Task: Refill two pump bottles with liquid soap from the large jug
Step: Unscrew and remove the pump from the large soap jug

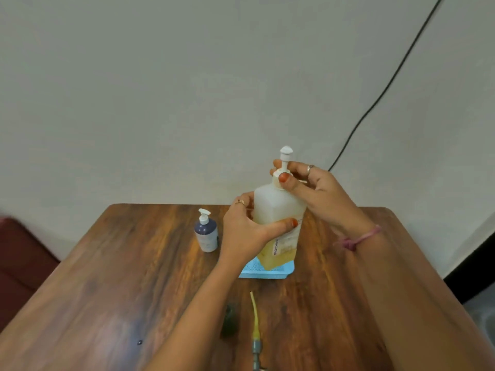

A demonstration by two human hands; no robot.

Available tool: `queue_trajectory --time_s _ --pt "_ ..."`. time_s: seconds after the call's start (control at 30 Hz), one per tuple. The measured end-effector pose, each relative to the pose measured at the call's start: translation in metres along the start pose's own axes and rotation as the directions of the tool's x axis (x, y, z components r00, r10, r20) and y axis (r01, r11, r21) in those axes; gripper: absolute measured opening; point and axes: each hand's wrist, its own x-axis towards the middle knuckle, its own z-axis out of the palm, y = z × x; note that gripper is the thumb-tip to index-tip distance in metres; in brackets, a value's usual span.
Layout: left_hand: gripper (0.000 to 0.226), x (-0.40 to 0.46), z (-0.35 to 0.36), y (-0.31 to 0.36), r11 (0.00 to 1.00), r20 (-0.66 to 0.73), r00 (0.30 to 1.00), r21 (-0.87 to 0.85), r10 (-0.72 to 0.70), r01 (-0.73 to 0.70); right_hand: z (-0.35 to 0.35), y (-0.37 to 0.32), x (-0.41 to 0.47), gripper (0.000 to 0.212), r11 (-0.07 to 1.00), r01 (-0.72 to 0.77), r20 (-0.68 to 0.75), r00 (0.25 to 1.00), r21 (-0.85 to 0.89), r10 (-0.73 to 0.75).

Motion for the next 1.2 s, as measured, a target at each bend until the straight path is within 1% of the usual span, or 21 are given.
queue_trajectory --time_s 0.03,0.1,0.17,0.2,0.27,0.33,0.4,0.43,0.47,0.53,0.63,0.7,0.77,0.83,0.87,0.93,1.0,1.07,1.1,1.13,1.2 --pt "0.061 0.0 -0.008 -0.001 1.0 -0.002 1.0 0.004 0.003 -0.003 0.006 -0.003 0.001 0.037 0.999 -0.001 -0.021 1.0 -0.034 0.0" --pt "0.065 0.0 -0.02 -0.003 1.0 -0.018 1.0 0.001 0.012 -0.012 0.02 -0.009 0.002 0.052 0.993 0.007 -0.154 0.988 -0.118 -0.025" --pt "0.069 0.0 -0.031 -0.005 0.999 -0.024 0.999 0.022 0.034 -0.033 0.036 -0.016 0.001 0.05 0.982 0.03 -0.288 0.954 -0.187 -0.084" --pt "0.071 0.0 -0.035 -0.006 0.999 -0.022 0.999 0.03 0.043 -0.042 0.043 -0.018 0.001 0.045 0.976 0.045 -0.315 0.943 -0.212 -0.112" --pt "0.076 0.0 -0.043 -0.007 0.998 -0.021 0.999 0.029 0.047 -0.047 0.052 -0.02 0.002 0.036 0.971 0.067 -0.295 0.946 -0.23 -0.135" --pt "0.08 0.002 -0.05 -0.009 0.999 -0.033 0.999 0.005 0.039 -0.039 0.054 -0.024 0.003 0.029 0.974 0.088 -0.185 0.974 -0.21 -0.128" --pt "0.082 0.003 -0.056 -0.011 0.999 -0.053 0.998 -0.01 0.041 -0.042 0.052 -0.028 0.002 0.032 0.994 0.066 -0.077 0.994 -0.092 -0.073" --pt "0.082 0.003 -0.058 -0.011 0.999 -0.06 0.997 -0.01 0.047 -0.047 0.052 -0.031 0.001 0.039 0.996 0.05 -0.052 0.997 -0.077 -0.054" --pt "0.081 0.004 -0.06 -0.011 0.998 -0.062 0.997 -0.005 0.055 -0.055 0.054 -0.033 0.0 0.047 0.992 0.041 -0.06 0.997 -0.118 -0.049" --pt "0.079 0.004 -0.063 -0.01 0.997 -0.059 0.995 0.012 0.075 -0.075 0.063 -0.036 0.001 0.052 0.972 0.041 -0.166 0.983 -0.232 -0.081" --pt "0.079 0.004 -0.065 -0.009 0.996 -0.052 0.995 0.015 0.091 -0.09 0.075 -0.04 0.002 0.042 0.964 0.067 -0.312 0.938 -0.257 -0.149" --pt "0.08 0.005 -0.067 -0.009 0.996 -0.048 0.995 0.01 0.092 -0.092 0.076 -0.041 0.004 0.035 0.955 0.082 -0.285 0.944 -0.284 -0.166" --pt "0.081 0.008 -0.069 -0.01 0.996 -0.044 0.995 0.007 0.091 -0.091 0.071 -0.044 0.006 0.032 0.949 0.094 -0.153 0.977 -0.3 -0.145" --pt "0.082 0.01 -0.071 -0.012 0.997 -0.04 0.996 -0.006 0.077 -0.077 0.065 -0.047 0.005 0.037 0.978 0.065 -0.035 0.997 -0.196 -0.073" --pt "0.082 0.01 -0.072 -0.013 0.997 -0.039 0.997 -0.01 0.071 -0.072 0.063 -0.048 0.005 0.042 0.987 0.043 -0.013 0.999 -0.153 -0.045" --pt "0.082 0.009 -0.073 -0.012 0.997 -0.035 0.996 -0.002 0.079 -0.079 0.064 -0.05 0.004 0.05 0.985 0.036 -0.061 0.997 -0.169 -0.047" --pt "0.081 0.007 -0.072 -0.011 0.996 -0.025 0.996 0.009 0.091 -0.091 0.072 -0.05 0.003 0.052 0.971 0.036 -0.193 0.978 -0.238 -0.084" --pt "0.081 0.006 -0.07 -0.01 0.996 -0.009 0.996 -0.005 0.085 -0.085 0.08 -0.049 0.004 0.046 0.963 0.032 -0.307 0.944 -0.268 -0.117" --pt "0.081 0.005 -0.069 -0.01 0.997 -0.006 0.997 -0.02 0.074 -0.074 0.082 -0.047 0.004 0.04 0.963 0.041 -0.319 0.939 -0.266 -0.128" --pt "0.081 0.005 -0.069 -0.01 0.997 -0.005 0.998 -0.037 0.061 -0.061 0.081 -0.048 0.004 0.034 0.965 0.055 -0.29 0.948 -0.255 -0.13" --pt "0.082 0.005 -0.069 -0.01 0.997 -0.004 0.999 -0.064 0.041 -0.041 0.076 -0.047 0.005 0.025 0.976 0.085 -0.166 0.979 -0.2 -0.119"
